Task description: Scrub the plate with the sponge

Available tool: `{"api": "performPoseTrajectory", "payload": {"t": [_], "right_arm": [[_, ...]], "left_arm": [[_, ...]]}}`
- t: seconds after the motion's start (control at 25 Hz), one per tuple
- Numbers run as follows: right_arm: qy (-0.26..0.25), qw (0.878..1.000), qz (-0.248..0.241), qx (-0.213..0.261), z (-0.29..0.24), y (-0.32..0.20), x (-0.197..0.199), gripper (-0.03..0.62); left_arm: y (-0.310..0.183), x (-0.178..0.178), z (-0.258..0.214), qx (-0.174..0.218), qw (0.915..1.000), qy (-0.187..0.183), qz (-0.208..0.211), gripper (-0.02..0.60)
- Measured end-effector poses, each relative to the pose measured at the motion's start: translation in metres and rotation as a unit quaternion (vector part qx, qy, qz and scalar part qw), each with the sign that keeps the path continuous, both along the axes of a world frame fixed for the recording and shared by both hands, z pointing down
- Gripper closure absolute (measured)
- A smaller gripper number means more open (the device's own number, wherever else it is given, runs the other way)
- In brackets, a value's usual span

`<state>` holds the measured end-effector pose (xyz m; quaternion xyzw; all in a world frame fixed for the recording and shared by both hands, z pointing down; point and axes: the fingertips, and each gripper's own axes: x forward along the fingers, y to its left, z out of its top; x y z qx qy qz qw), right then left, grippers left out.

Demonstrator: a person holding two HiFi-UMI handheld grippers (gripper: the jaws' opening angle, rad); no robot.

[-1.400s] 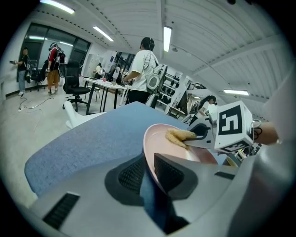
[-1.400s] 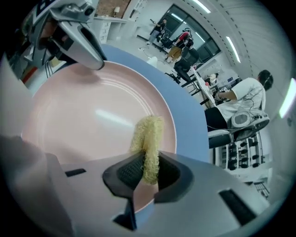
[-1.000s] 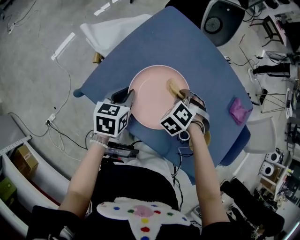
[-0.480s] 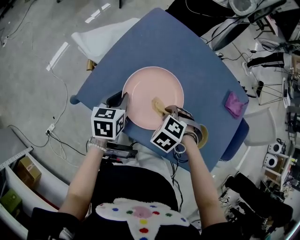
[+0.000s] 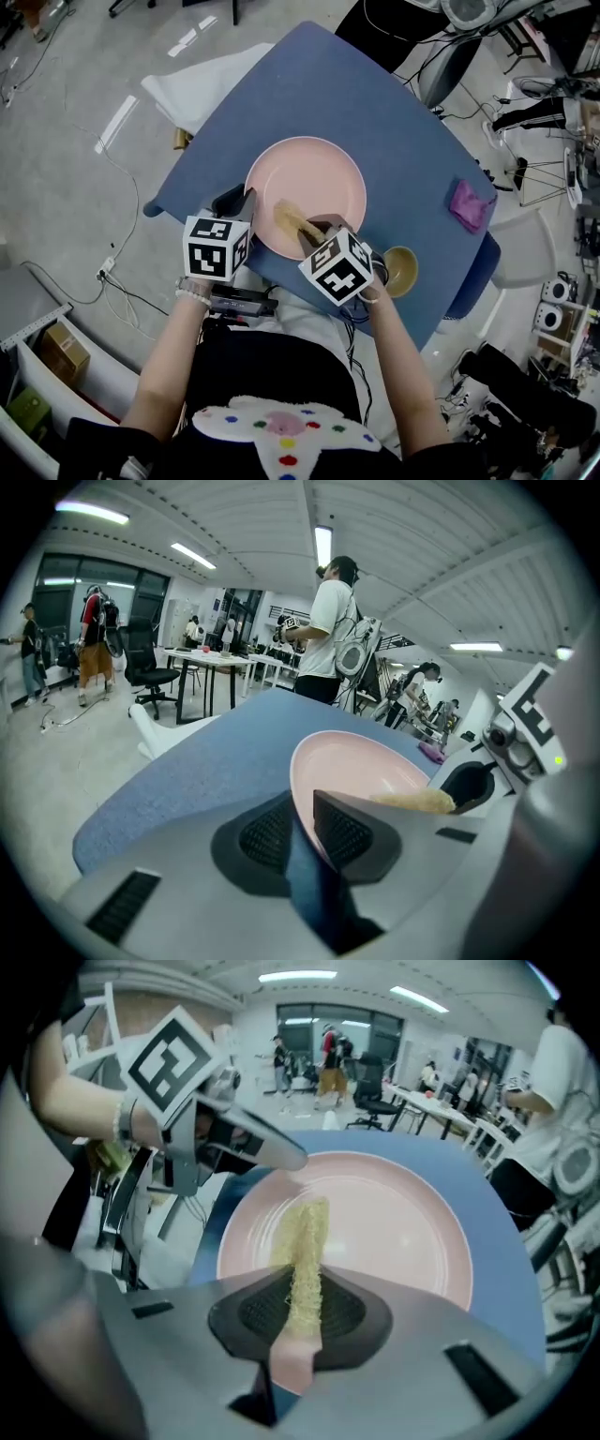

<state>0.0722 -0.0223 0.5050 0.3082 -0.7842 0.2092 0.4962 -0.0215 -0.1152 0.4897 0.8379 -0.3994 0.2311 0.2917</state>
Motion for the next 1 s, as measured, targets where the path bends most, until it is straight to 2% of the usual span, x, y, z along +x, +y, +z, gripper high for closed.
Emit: {"api": "performPoseTrajectory", "payload": {"t": [0.12, 0.28, 0.4, 0.52, 0.64, 0.84, 1.0], "right_arm": [[-0.058, 0.992, 0.081, 0.078, -0.027, -0.019, 0.008, 0.539], [-0.108, 0.962, 0.169, 0.185, -0.075, -0.036, 0.028, 0.539], [-0.124, 0.942, 0.206, 0.236, -0.103, -0.040, 0.040, 0.539], [-0.143, 0.925, 0.228, 0.267, -0.126, -0.036, 0.042, 0.539], [-0.151, 0.916, 0.236, 0.286, -0.143, -0.030, 0.045, 0.539], [-0.161, 0.903, 0.249, 0.310, -0.165, -0.022, 0.055, 0.539], [-0.169, 0.894, 0.258, 0.325, -0.179, -0.016, 0.059, 0.539]], "left_arm": [[-0.006, -0.006, -0.020, 0.030, 0.9995, 0.007, 0.003, 0.503], [-0.017, -0.013, -0.062, 0.102, 0.9946, -0.001, 0.014, 0.526], [-0.028, -0.013, -0.097, 0.152, 0.9880, -0.003, 0.024, 0.541], [-0.029, -0.013, -0.131, 0.190, 0.9811, 0.003, 0.036, 0.557], [-0.019, -0.008, -0.153, 0.212, 0.9752, 0.004, 0.063, 0.566], [0.004, 0.003, -0.173, 0.215, 0.9721, 0.017, 0.091, 0.571], [0.018, 0.008, -0.182, 0.205, 0.9731, 0.035, 0.100, 0.571]]}}
